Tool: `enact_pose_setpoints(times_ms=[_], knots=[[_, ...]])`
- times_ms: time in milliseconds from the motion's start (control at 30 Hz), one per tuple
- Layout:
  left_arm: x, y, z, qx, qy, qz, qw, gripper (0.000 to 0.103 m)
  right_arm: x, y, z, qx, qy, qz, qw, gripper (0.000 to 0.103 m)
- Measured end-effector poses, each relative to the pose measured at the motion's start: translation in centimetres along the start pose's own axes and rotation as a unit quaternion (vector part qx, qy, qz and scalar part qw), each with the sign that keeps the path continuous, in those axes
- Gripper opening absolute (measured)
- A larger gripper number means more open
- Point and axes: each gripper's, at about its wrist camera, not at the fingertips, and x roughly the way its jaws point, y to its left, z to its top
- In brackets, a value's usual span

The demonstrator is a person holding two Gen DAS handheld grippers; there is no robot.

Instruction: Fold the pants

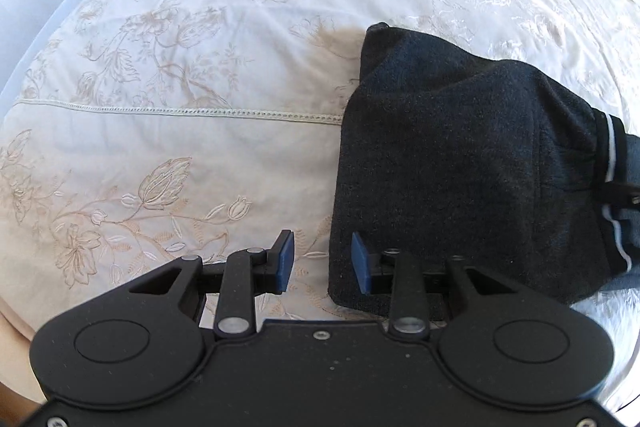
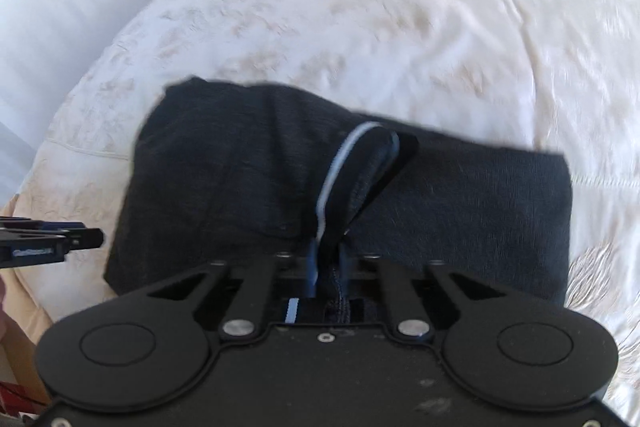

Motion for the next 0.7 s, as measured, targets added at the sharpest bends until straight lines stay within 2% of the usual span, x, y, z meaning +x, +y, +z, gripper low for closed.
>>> enact_pose_setpoints(times_ms=[33, 167, 333, 433, 567, 633, 700], knots=[[-0.2, 0.0, 0.0, 0.000, -0.003, 0.003, 1.0000, 0.043, -0.7, 0.0, 0.1, 0.002, -0.007, 0.002, 1.000, 0.005], [-1.0, -0.2, 0.3, 0.000, -0.019, 0.004, 0.9998, 0.043, -5.7, 0.5, -0.2, -0.017, -0.046, 0.009, 0.999, 0.005], [-2.1, -1.3, 0.7, 0.018, -0.038, -0.008, 0.9991, 0.043, -9.9, 0.2, 0.1, -0.040, -0.063, -0.033, 0.997, 0.005], [-2.3, -2.4, 1.1, 0.036, -0.043, -0.016, 0.9983, 0.043, -9.4, -1.2, -1.0, -0.042, -0.050, -0.078, 0.995, 0.006], [-2.0, -3.9, 2.0, 0.061, -0.045, -0.026, 0.9968, 0.043, -4.8, -3.5, -2.4, -0.039, 0.012, -0.108, 0.993, 0.006], [-2.1, -4.4, 2.6, 0.069, -0.054, -0.031, 0.9956, 0.043, -3.6, -3.6, -2.4, -0.023, 0.024, -0.098, 0.995, 0.008], [-1.6, -4.9, 3.1, 0.075, -0.058, -0.042, 0.9946, 0.043, -4.5, -3.9, -2.1, 0.000, 0.001, -0.080, 0.997, 0.014]])
